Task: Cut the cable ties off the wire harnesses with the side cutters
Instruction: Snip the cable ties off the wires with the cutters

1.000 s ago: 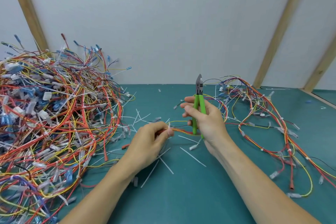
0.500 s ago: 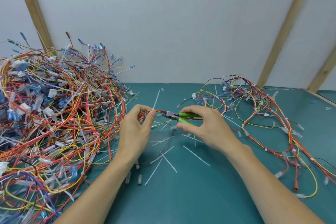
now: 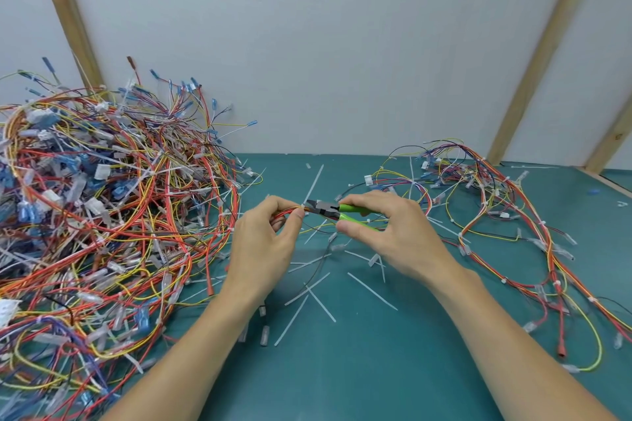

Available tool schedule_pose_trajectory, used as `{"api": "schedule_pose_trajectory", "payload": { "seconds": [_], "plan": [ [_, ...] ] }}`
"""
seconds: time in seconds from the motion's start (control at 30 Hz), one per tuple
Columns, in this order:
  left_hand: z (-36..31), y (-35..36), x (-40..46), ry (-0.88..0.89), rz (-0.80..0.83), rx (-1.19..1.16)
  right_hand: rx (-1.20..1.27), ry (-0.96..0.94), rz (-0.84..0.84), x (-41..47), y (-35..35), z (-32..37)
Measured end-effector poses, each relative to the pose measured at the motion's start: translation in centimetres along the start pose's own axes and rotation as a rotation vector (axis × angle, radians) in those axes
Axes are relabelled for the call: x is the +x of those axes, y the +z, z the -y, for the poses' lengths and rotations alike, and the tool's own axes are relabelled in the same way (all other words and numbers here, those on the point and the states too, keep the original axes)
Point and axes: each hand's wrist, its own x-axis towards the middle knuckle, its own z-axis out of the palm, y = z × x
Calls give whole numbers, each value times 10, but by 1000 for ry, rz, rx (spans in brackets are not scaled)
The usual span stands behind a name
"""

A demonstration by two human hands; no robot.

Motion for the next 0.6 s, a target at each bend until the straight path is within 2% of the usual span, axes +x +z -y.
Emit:
{"api": "schedule_pose_trajectory", "payload": {
  "seconds": [0.3, 0.6],
  "plan": [
    [-2, -2, -1, 39, 17, 78, 88, -11, -14, 1, 0, -4],
    [-3, -2, -5, 56, 13, 116, 72, -13, 4, 2, -1, -7]
  ]
}}
